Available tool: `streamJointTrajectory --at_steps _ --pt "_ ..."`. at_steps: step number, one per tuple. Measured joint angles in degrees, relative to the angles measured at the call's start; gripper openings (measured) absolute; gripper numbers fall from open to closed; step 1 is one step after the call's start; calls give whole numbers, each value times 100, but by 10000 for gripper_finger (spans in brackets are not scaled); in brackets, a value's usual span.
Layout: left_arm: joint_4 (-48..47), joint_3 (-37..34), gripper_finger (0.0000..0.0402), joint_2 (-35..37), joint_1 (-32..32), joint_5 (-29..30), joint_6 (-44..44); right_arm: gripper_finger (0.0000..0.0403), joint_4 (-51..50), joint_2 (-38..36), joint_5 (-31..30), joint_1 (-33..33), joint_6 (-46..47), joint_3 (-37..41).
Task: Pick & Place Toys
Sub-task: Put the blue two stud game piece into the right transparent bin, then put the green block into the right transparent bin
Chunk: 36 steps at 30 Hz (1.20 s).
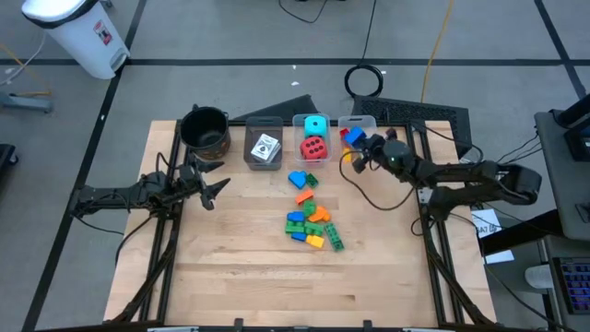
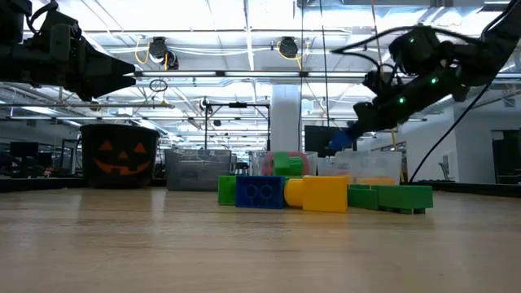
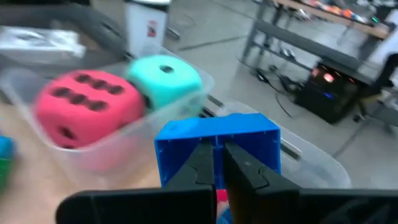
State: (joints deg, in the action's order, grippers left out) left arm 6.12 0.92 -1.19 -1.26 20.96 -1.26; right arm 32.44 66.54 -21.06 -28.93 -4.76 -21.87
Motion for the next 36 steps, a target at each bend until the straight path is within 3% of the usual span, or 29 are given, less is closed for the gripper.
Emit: streamJointTrajectory --at_steps 8,14,25,30,36 --pt "1 0 292 1 1 0 0 0 -20 165 -12 -737 -9 0" --pt "0 1 292 0 0 1 0 11 -108 165 2 -894 246 0" --pt "1 1 292 1 1 0 0 119 -52 165 8 -885 311 0" --pt "1 1 292 2 0 -1 0 157 358 163 33 -594 304 0" --pt "1 1 292 0 0 -1 0 189 1066 160 773 130 602 0"
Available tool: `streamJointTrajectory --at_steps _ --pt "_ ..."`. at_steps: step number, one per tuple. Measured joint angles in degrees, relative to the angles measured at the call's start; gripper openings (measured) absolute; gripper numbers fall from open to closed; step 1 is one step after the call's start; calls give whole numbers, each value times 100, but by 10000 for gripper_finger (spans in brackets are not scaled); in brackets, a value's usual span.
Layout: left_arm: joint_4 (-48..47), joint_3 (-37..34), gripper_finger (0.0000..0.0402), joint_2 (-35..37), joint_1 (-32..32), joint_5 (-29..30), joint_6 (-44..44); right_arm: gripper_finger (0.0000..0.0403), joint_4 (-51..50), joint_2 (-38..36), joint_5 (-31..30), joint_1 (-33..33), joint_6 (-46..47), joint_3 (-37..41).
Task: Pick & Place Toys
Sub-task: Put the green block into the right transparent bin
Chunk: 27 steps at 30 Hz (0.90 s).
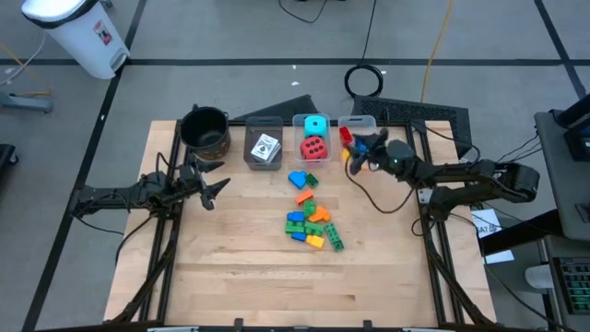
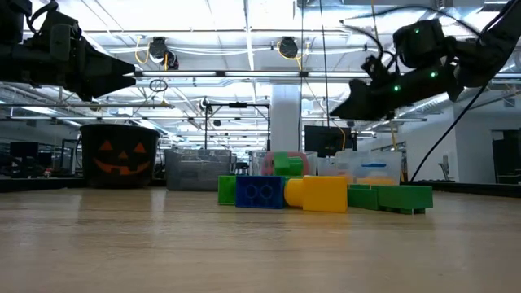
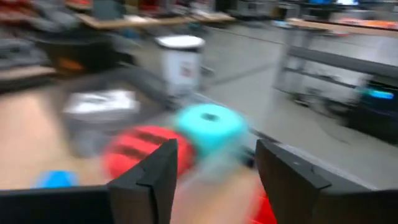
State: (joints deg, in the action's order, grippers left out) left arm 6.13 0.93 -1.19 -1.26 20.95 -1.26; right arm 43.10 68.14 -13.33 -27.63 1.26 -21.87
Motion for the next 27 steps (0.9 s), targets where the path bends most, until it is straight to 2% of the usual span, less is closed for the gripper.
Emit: streamJointTrajectory --at_steps 6,9,13,17,20,27 --pt "-2 0 292 0 0 0 -2 219 143 0 733 908 328 0" --pt "-1 -2 292 2 0 1 0 222 93 0 752 1333 543 -39" --pt "-1 -1 292 2 1 2 0 204 -325 10 744 1848 560 -420" --pt "-4 0 292 1 2 2 0 173 -916 327 744 2321 561 -1068" --pt "0 0 292 0 0 0 0 139 -1516 845 749 2565 543 -1681" --pt "-5 -2 292 0 1 0 0 15 -2936 2359 744 2515 -533 -3083"
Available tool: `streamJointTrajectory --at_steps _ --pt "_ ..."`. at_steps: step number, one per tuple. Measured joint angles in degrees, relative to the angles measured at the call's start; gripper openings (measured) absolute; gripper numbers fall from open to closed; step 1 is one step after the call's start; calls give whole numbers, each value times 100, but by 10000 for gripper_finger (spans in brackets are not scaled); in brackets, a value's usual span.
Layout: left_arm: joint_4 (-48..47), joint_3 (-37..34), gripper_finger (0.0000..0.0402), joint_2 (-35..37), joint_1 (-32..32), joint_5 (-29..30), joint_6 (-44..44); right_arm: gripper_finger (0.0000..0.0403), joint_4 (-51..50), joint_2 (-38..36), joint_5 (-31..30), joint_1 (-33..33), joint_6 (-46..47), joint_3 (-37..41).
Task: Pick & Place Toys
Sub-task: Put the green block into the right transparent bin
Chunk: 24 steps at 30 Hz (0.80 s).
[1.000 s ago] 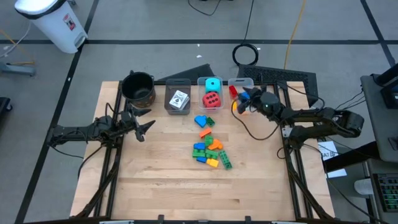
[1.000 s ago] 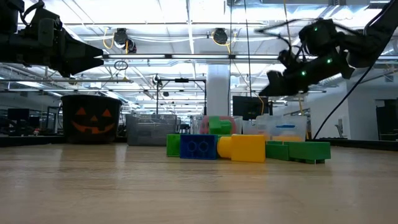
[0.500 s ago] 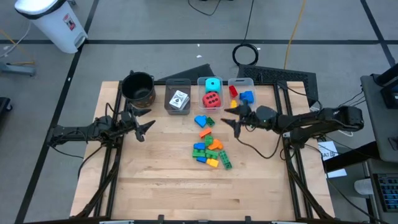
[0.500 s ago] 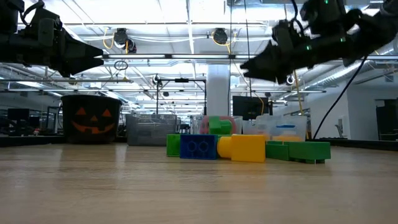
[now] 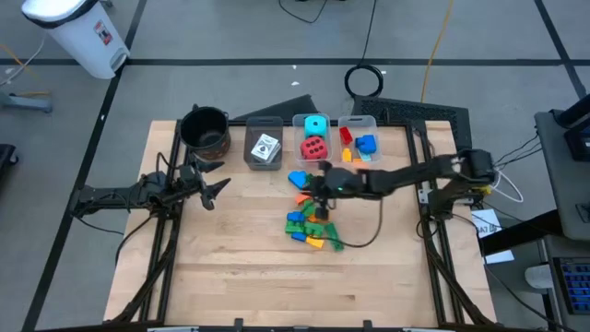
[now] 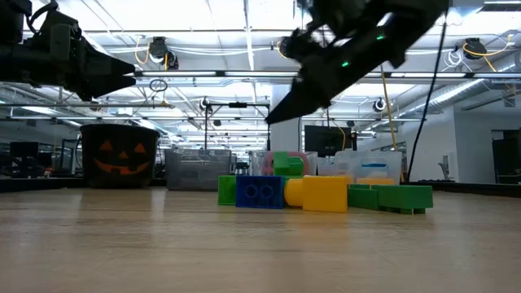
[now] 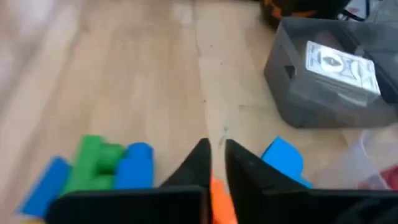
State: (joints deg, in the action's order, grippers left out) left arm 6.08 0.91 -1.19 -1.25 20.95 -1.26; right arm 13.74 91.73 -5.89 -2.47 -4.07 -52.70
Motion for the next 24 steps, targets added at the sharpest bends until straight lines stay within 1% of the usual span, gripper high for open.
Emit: streamJointTrajectory --at_steps 2,7,10,13,17,21,24 --pt "9 1 292 2 0 0 1 9 -29 374 -25 -129 -253 -302" --pt "2 1 292 0 0 0 1 2 -104 1125 -20 -574 -486 -817" --pt "9 2 292 1 0 0 1 3 -302 1417 -5 -773 -580 -998" --pt "5 2 292 1 0 0 1 1 -369 1617 3 -879 -653 -1004" --pt "-19 2 292 0 1 2 0 1 -597 1700 9 -912 -720 -1019" --pt "-12 1 292 2 -1 0 0 1 -1047 1691 1 -887 -662 -1032" --pt "3 2 292 0 -1 2 1 1 -1640 1491 -9 -772 -452 -1031"
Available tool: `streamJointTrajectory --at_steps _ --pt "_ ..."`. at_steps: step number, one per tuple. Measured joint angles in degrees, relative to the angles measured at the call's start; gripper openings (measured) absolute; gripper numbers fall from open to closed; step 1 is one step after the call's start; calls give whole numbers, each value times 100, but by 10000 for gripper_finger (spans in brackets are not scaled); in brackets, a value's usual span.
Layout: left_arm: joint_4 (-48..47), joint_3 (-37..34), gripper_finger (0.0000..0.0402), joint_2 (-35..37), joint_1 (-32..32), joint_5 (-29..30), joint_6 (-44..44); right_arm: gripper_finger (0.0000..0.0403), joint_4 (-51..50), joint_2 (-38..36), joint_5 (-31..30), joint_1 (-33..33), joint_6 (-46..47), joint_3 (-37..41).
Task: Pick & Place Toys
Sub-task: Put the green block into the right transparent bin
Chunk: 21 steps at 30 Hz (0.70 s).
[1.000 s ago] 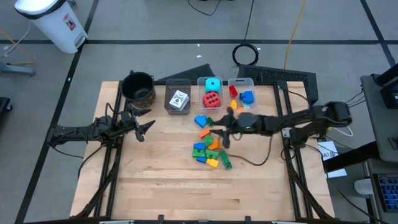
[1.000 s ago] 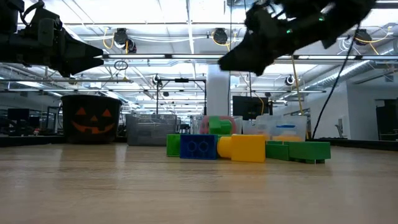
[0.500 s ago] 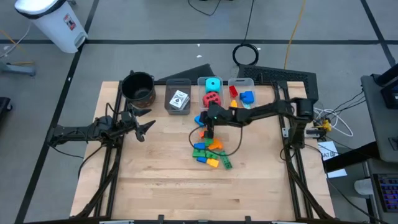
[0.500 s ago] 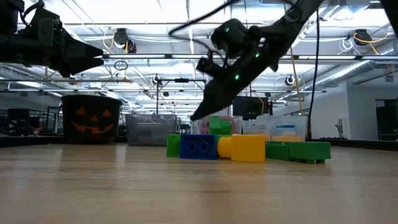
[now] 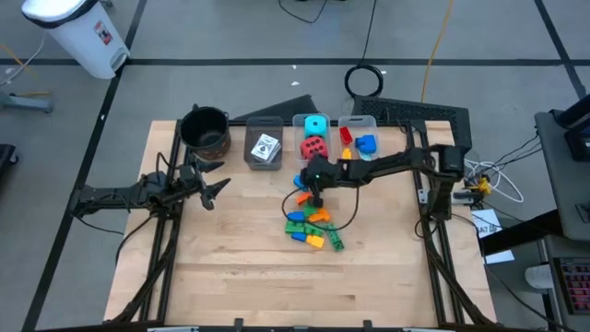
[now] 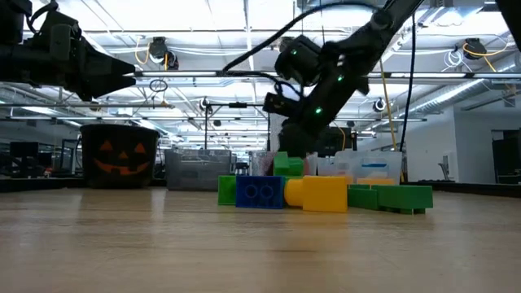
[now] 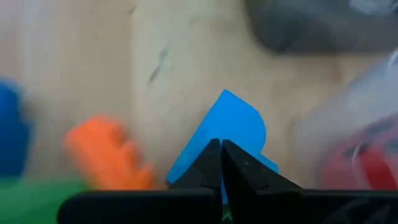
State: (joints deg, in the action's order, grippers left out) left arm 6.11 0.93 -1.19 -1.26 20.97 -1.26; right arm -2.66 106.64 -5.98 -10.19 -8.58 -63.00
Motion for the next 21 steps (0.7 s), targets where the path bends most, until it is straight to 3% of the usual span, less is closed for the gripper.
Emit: streamJointTrajectory --at_steps 12,21 --pt "7 0 292 2 1 -1 0 0 -2478 -912 -21 742 1079 39" --pt "2 0 292 2 0 -2 -2 9 -3073 -1735 -1091 1290 1576 240"
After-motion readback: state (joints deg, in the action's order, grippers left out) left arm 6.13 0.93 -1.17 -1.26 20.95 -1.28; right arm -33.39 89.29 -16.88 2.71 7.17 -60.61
